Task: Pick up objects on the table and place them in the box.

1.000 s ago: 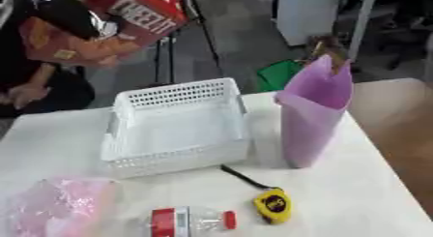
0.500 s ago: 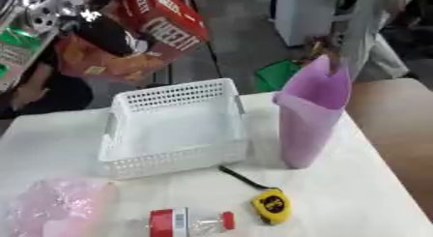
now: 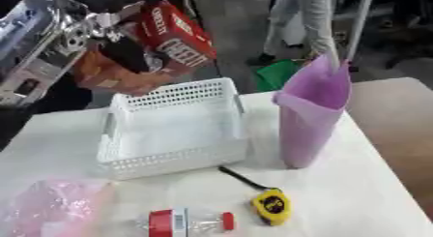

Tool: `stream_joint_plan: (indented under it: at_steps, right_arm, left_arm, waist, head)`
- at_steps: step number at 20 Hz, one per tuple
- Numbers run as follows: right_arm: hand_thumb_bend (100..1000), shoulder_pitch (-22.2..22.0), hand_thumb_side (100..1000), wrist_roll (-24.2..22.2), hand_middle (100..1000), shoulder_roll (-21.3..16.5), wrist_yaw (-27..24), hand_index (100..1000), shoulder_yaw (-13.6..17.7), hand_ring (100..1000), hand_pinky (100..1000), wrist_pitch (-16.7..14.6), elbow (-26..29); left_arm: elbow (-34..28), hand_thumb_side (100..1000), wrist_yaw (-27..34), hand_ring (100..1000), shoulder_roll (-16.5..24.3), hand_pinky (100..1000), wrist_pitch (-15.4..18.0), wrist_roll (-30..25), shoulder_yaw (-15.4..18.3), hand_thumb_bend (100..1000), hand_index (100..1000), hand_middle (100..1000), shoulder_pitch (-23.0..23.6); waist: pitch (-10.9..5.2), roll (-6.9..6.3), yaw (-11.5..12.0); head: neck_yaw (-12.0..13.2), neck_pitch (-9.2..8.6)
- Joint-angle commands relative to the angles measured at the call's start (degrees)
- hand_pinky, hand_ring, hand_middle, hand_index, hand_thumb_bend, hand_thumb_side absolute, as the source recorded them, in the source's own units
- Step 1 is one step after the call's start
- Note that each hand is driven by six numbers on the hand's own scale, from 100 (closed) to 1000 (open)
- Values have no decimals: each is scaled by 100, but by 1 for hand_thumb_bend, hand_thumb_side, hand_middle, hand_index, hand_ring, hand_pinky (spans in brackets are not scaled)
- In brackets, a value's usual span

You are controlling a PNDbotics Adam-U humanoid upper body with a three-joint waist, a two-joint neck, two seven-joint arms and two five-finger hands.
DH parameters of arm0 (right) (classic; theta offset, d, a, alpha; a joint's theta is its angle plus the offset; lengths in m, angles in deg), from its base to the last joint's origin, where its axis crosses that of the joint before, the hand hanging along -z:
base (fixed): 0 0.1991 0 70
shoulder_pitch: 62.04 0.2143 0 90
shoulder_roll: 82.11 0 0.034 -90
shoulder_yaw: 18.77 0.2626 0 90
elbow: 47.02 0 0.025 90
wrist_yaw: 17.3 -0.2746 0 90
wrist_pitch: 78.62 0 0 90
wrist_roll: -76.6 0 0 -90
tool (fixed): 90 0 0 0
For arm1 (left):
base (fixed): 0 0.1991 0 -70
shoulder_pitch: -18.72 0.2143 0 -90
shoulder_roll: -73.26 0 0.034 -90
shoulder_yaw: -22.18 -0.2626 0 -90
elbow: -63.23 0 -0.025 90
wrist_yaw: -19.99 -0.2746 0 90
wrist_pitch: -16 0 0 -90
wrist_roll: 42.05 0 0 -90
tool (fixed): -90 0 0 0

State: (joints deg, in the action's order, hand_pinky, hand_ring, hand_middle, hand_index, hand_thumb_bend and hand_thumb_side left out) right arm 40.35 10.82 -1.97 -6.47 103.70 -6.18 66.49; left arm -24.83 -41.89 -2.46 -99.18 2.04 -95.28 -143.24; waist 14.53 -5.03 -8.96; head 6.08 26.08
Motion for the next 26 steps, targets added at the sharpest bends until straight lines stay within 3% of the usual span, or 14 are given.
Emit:
stream_joint_plan:
  at_steps: [1, 2, 4, 6, 7, 8, 9, 11, 12, 13, 16, 17, 18, 26]
  right_arm:
    - [100, 49, 796, -13, 708, -104, -43, 691, 44, 756, 749, -3, 108]
    - [100, 51, 796, -14, 708, -105, -44, 691, 45, 756, 749, -4, 108]
    - [100, 53, 796, -16, 708, -104, -47, 690, 46, 756, 749, -5, 108]
    - [100, 54, 796, -19, 708, -103, -50, 690, 48, 756, 749, -7, 108]
    - [100, 54, 796, -19, 708, -102, -50, 690, 49, 757, 749, -8, 108]
    - [100, 54, 796, -19, 708, -102, -50, 690, 51, 757, 749, -9, 108]
    - [100, 54, 796, -18, 708, -101, -51, 690, 52, 757, 748, -10, 108]
    - [100, 54, 796, -18, 708, -96, -52, 690, 55, 757, 748, -10, 108]
    - [100, 55, 796, -19, 708, -96, -52, 690, 55, 757, 748, -10, 108]
    - [100, 56, 796, -19, 708, -95, -54, 690, 55, 757, 748, -11, 108]
    - [100, 64, 797, -26, 708, -95, -57, 690, 54, 757, 748, -9, 108]
    - [100, 68, 797, -29, 708, -94, -58, 690, 54, 757, 748, -7, 108]
    - [100, 72, 796, -31, 708, -95, -59, 690, 54, 757, 748, -4, 108]
    - [100, 87, 797, -32, 707, -101, -57, 690, 49, 757, 748, 4, 108]
  left_arm:
    - [139, 360, -136, 737, 66, 692, -380, -606, -41, 250, 690, 622, -121]
    - [203, 360, -175, 737, 60, 692, -262, -606, -68, 250, 690, 622, -119]
    - [313, 369, -279, 784, 45, 730, -60, -606, -87, 278, 744, 714, -119]
    - [410, 372, -398, 792, 22, 739, 117, -606, -92, 286, 756, 727, -121]
    - [448, 385, -441, 822, 13, 762, 188, -606, -96, 310, 807, 786, -120]
    - [496, 385, -484, 822, 5, 762, 265, -606, -121, 310, 807, 786, -117]
    - [535, 408, -517, 861, -5, 783, 330, -606, -132, 340, 886, 854, -118]
    - [600, 420, -522, 875, -41, 791, 458, -606, -176, 352, 925, 878, -117]
    - [626, 464, -491, 912, -59, 820, 519, -606, -196, 420, 990, 933, -115]
    - [648, 532, -461, 948, -68, 856, 566, -606, -206, 534, 1000, 979, -117]
    - [730, 637, -264, 984, -107, 883, 723, -606, -261, 678, 1000, 1000, -114]
    - [759, 637, -227, 984, -116, 883, 751, -606, -268, 678, 1000, 1000, -119]
    - [781, 725, -176, 1000, -131, 899, 770, -606, -268, 784, 1000, 1000, -119]
    - [733, 749, -75, 1000, -175, 898, 728, -606, -239, 755, 1000, 1000, -157]
  waist:
    - [-78, 29, -11]
    - [-75, 26, -13]
    - [-69, 24, -19]
    - [-65, 24, -26]
    - [-63, 23, -29]
    - [-61, 23, -35]
    - [-59, 23, -38]
    - [-54, 22, -51]
    - [-51, 22, -56]
    - [-49, 22, -58]
    - [-41, 19, -58]
    - [-40, 19, -58]
    - [-39, 18, -60]
    - [-42, 17, -67]
  head:
    - [24, -66]
    - [24, -67]
    - [29, -72]
    - [33, -81]
    - [34, -87]
    - [38, -94]
    - [40, -99]
    - [44, -120]
    - [47, -126]
    - [49, -128]
    - [56, -125]
    - [57, -124]
    - [58, -124]
    - [59, -122]
